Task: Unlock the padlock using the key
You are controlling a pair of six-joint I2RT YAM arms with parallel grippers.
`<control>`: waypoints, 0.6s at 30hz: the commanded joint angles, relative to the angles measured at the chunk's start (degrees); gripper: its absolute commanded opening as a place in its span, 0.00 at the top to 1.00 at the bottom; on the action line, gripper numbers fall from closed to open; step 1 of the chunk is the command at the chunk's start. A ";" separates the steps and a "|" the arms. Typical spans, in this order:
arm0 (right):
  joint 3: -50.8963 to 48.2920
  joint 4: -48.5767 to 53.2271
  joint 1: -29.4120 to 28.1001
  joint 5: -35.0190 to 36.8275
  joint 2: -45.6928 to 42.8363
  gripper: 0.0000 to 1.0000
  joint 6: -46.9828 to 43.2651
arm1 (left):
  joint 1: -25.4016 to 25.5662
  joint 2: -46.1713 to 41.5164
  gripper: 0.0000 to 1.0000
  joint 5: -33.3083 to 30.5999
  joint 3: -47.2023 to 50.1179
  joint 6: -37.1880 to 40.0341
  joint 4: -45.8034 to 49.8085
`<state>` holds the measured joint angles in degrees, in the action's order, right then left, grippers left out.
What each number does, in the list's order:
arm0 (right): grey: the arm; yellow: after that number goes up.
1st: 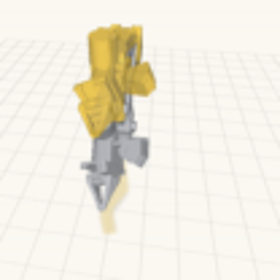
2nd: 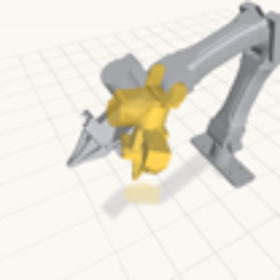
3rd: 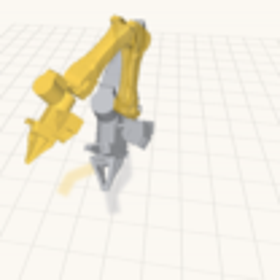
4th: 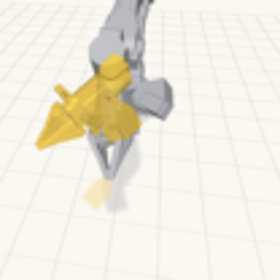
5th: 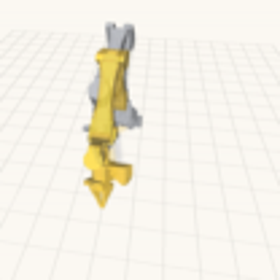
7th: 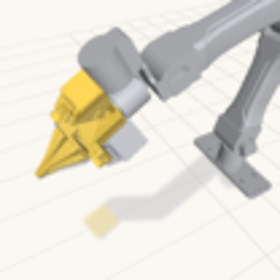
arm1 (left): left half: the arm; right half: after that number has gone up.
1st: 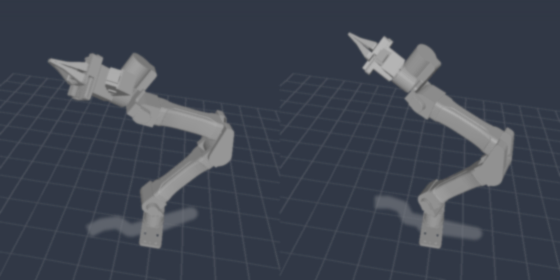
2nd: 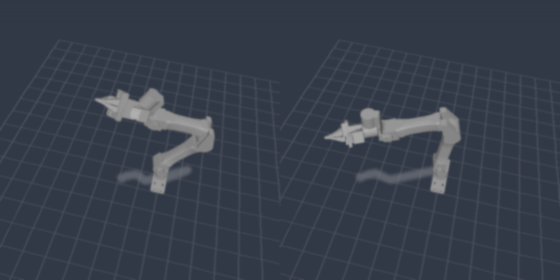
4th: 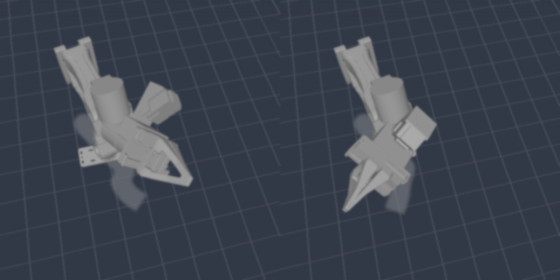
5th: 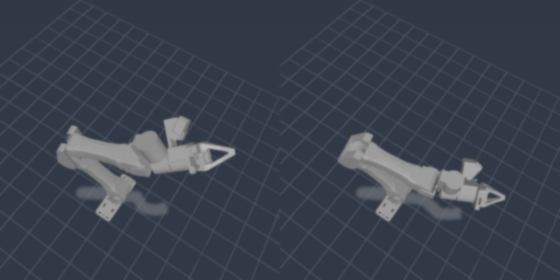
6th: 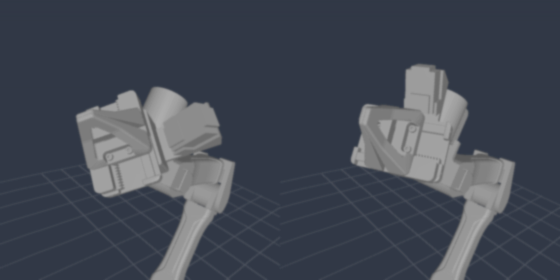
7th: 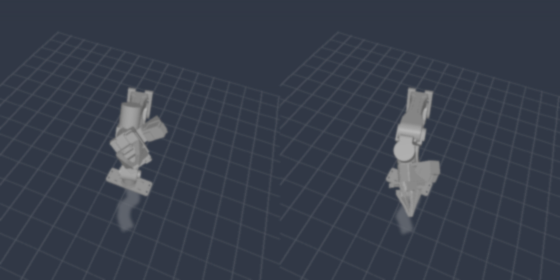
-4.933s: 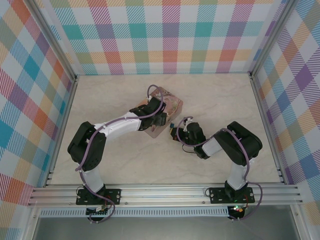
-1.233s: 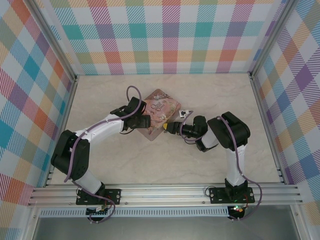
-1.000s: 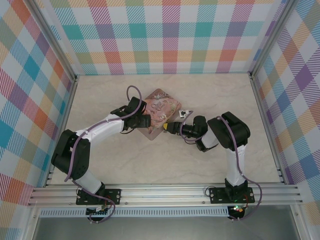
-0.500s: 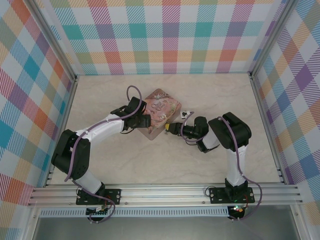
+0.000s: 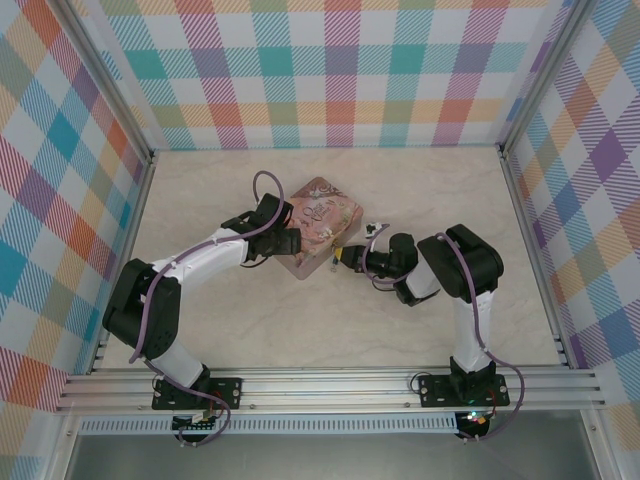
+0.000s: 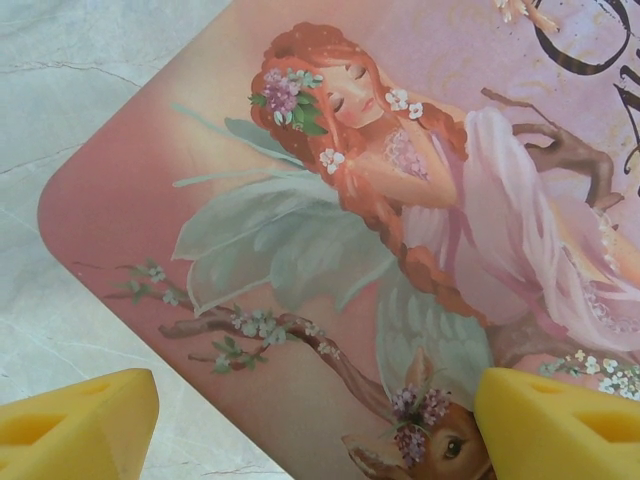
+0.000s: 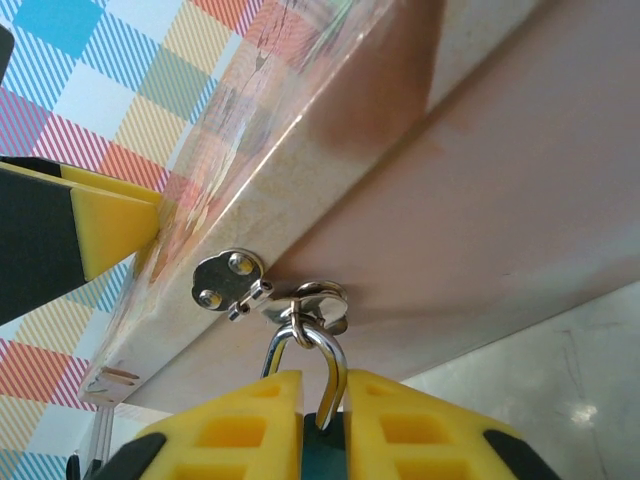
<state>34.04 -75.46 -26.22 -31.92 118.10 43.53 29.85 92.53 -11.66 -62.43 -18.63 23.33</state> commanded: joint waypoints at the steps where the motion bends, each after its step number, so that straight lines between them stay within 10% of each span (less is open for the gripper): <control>1: -0.28 -5.13 -0.24 -1.80 -1.99 0.86 -0.29 | -0.67 2.64 0.17 -1.21 2.36 0.26 3.13; 18: 0.43 -4.32 -0.19 3.98 -1.06 0.97 5.96 | -0.50 2.32 0.17 -0.39 2.99 0.69 2.94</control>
<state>33.74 -75.79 -26.06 -29.56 118.10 46.81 29.80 92.53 -12.08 -62.02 -18.61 22.26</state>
